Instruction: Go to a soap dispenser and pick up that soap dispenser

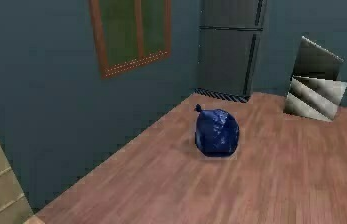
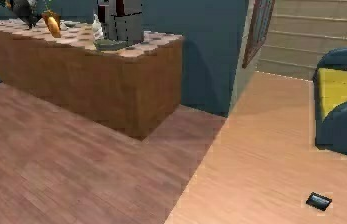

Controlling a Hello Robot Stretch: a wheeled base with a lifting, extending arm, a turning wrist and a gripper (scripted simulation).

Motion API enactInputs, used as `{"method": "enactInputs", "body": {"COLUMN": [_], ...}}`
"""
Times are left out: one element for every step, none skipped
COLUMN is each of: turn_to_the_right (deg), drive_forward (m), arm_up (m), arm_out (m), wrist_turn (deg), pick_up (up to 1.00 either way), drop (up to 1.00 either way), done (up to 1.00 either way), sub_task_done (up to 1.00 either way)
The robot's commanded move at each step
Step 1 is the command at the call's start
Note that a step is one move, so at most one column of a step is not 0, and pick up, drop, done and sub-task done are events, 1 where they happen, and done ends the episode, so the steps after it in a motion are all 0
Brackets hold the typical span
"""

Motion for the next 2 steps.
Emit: {"method": "enactInputs", "body": {"turn_to_the_right": [45.0, 6.0], "drive_forward": [0.00, 0.00], "arm_up": [0.00, 0.00], "arm_out": [0.00, 0.00], "wrist_turn": [0.0, 0.0], "pick_up": [0.00, 0.00], "drop": [0.00, 0.00], "done": [0.00, 0.00], "sub_task_done": [0.00, 0.00]}}
